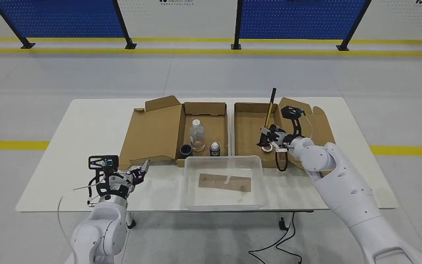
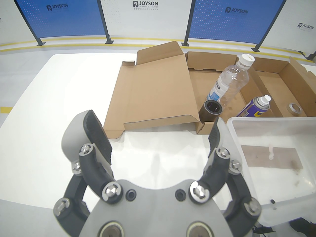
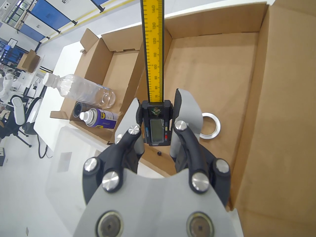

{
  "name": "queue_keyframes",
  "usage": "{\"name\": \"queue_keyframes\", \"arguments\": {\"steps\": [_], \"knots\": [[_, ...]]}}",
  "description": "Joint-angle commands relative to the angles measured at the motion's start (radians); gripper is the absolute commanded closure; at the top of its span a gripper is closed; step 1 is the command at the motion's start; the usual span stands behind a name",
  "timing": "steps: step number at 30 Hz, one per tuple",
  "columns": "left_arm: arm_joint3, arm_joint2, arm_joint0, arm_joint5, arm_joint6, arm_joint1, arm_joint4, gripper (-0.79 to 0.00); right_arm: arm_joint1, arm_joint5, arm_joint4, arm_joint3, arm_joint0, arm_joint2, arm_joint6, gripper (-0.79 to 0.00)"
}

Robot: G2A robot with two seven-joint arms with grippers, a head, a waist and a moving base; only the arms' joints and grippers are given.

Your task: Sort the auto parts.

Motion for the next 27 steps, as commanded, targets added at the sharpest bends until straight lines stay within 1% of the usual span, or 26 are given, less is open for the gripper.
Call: {"name": "queue_keyframes", "arguments": {"steps": [1, 4, 5, 6, 7, 9, 10, 11, 12, 13, 19, 22, 27], "knots": [[0.0, 0.0, 0.0, 0.0, 0.0, 0.0, 0.0, -0.785, -0.01, 0.001, 0.011, 0.023, 0.009, -0.017, 0.002, 0.0], [0.0, 0.0, 0.0, 0.0, 0.0, 0.0, 0.0, -0.785, -0.023, -0.004, 0.018, 0.054, 0.02, -0.038, -0.002, 0.0], [0.0, 0.0, 0.0, 0.0, 0.0, 0.0, 0.0, -0.785, -0.027, -0.008, 0.017, 0.063, 0.026, -0.044, 0.002, -0.04], [0.0, 0.0, 0.0, 0.0, 0.0, 0.0, 0.0, -0.785, -0.03, -0.013, 0.02, 0.071, 0.031, -0.048, 0.003, -0.225], [0.0, 0.0, 0.0, 0.0, 0.0, 0.0, 0.0, -0.785, -0.033, -0.016, 0.021, 0.08, 0.034, -0.05, 0.001, -0.345], [0.0, 0.0, 0.0, 0.0, 0.0, 0.0, 0.0, -0.785, -0.037, -0.026, 0.015, 0.092, 0.04, -0.055, -0.002, -0.456], [0.0, 0.0, 0.0, 0.0, 0.0, 0.0, 0.0, -0.785, -0.04, -0.039, 0.016, 0.097, 0.042, -0.057, -0.006, -0.539], [0.0, 0.0, 0.0, 0.0, 0.0, 0.0, 0.0, -0.785, -0.042, -0.053, 0.018, 0.101, 0.043, -0.058, -0.012, -0.643], [0.0, 0.0, 0.0, 0.0, 0.0, 0.0, 0.0, -0.785, -0.043, -0.059, 0.006, 0.104, 0.045, -0.061, -0.011, -0.767], [0.0, 0.0, 0.0, 0.0, 0.0, 0.0, 0.0, -0.785, -0.045, -0.063, 0.004, 0.105, 0.046, -0.062, -0.013, -0.785], [0.0, 0.0, 0.0, 0.0, 0.0, 0.0, 0.0, -0.785, -0.048, -0.118, 0.008, 0.108, 0.041, -0.047, -0.041, -0.785], [0.0, 0.0, 0.0, 0.0, 0.0, 0.0, 0.0, -0.785, -0.044, -0.149, -0.001, 0.076, 0.029, -0.025, -0.071, -0.785], [0.0, 0.0, 0.0, 0.0, 0.0, 0.0, 0.0, -0.785, -0.019, -0.257, -0.034, -0.031, -0.033, 0.058, -0.168, -0.785]]}}
